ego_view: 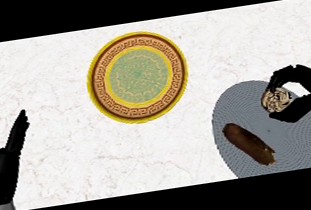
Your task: Pick the cupcake from the placemat and place it in the plate
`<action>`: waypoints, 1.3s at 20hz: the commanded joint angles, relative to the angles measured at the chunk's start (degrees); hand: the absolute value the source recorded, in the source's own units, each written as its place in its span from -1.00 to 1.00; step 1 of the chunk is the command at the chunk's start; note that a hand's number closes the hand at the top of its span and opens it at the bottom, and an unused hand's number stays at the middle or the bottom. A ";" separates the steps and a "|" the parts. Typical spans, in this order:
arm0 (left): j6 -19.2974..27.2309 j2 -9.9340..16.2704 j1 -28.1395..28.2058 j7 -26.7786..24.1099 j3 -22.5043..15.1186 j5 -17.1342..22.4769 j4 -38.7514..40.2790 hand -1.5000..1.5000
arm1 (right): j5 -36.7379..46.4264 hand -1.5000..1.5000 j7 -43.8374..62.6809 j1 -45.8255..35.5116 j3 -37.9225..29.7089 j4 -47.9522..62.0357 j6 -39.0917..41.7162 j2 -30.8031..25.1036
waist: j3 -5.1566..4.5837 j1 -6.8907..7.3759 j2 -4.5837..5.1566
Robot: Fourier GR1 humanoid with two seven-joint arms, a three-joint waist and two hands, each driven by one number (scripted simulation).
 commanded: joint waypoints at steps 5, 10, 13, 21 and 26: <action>-1.70 0.57 -2.30 0.13 -0.37 0.50 0.45 0.00 | 18.69 1.00 -4.67 -15.60 7.92 14.01 -7.13 -5.82 | 0.23 2.26 0.78; 0.32 -1.03 -1.57 0.64 -1.39 -1.46 0.75 0.00 | 23.93 1.00 -7.09 -23.16 6.21 22.99 -20.51 -3.02 | 0.24 1.93 0.74; 0.17 -0.30 0.21 -3.50 0.00 -1.11 2.87 0.00 | 22.35 1.00 -8.28 -27.57 3.20 22.73 -22.24 -3.18 | 0.14 1.01 0.39; 1.03 -1.49 0.84 -0.75 -0.41 -1.67 0.36 0.00 | 16.67 1.00 -19.21 -28.06 -0.37 11.32 -25.64 -2.20 | 0.13 -0.76 -0.23; 3.01 -2.81 0.76 -3.76 0.23 -2.59 4.34 0.00 | 12.32 1.00 -16.97 -27.49 1.59 0.57 -16.50 1.30 | 0.04 -1.63 -0.39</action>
